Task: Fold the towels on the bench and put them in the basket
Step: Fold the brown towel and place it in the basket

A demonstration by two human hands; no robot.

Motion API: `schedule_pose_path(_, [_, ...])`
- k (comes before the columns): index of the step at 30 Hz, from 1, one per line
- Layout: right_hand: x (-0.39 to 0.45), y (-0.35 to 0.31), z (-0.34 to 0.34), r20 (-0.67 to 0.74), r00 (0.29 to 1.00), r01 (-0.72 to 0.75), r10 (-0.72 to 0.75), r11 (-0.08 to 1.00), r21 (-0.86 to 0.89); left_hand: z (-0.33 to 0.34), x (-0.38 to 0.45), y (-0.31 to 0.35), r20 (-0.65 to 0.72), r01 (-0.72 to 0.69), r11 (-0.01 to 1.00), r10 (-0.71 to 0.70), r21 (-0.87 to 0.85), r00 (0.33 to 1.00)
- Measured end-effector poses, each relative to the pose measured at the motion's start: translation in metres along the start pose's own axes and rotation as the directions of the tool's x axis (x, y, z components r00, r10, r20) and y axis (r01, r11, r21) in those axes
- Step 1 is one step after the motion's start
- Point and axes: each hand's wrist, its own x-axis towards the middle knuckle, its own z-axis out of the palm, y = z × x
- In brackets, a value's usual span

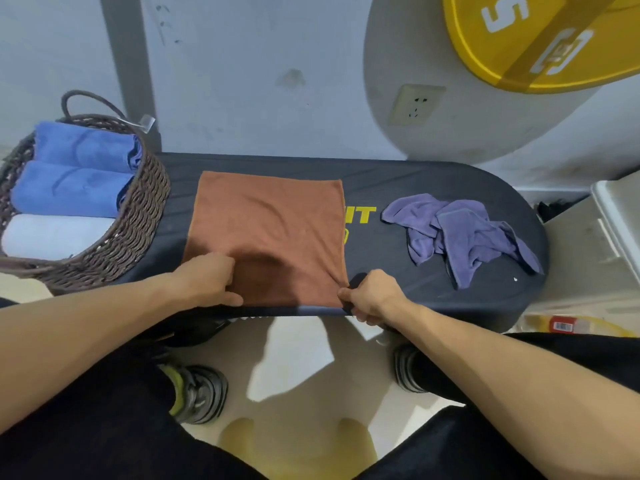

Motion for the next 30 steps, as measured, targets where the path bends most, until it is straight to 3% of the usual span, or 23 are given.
schedule_pose_path(2, [0.002, 0.001, -0.003, -0.068, 0.997, 0.026, -0.035, 0.992, -0.123, 0.005, -0.01, -0.011, 0.012, -0.059, 0.997, 0.059, 0.046, 0.998])
schedule_pose_path(5, [0.003, -0.004, -0.001, -0.231, 0.921, 0.242, -0.315, 0.924, -0.295, 0.015, -0.022, -0.019, -0.048, -0.154, 0.984, 0.159, 0.085, 0.986])
schedule_pose_path(8, [0.001, -0.011, 0.01, -0.083, 0.786, 0.579, -0.613, 0.776, -0.25, 0.019, -0.027, -0.026, -0.112, -0.17, 0.985, 0.172, 0.029, 0.979])
schedule_pose_path(10, [-0.001, -0.011, 0.02, 0.089, 0.701, 0.693, -0.708, 0.647, -0.318, 0.021, -0.03, -0.03, -0.139, -0.165, 0.986, 0.162, -0.012, 0.977])
schedule_pose_path(12, [0.001, -0.009, 0.028, 0.181, 0.685, 0.705, -0.706, 0.579, -0.41, 0.023, -0.032, -0.033, -0.166, -0.177, 0.982, 0.165, -0.063, 0.972])
schedule_pose_path(19, [0.006, -0.011, 0.033, -0.001, 0.717, 0.607, -0.698, 0.624, -0.492, -0.004, -0.028, -0.042, -0.298, -0.17, 0.887, 0.039, -0.43, 0.954])
schedule_pose_path(22, [0.007, -0.02, 0.02, -0.05, 0.755, 0.578, -0.654, 0.7, -0.419, -0.023, -0.024, -0.041, -0.294, -0.171, 0.836, 0.013, -0.521, 0.956])
schedule_pose_path(25, [0.007, -0.035, -0.015, -0.1, 0.811, 0.526, -0.576, 0.794, -0.305, -0.045, -0.021, -0.04, -0.257, -0.14, 0.87, 0.016, -0.473, 0.966])
schedule_pose_path(30, [-0.01, -0.054, -0.098, -0.09, 0.776, 0.609, -0.625, 0.778, -0.154, -0.104, -0.033, -0.036, -0.201, -0.183, 0.891, 0.106, -0.416, 0.974])
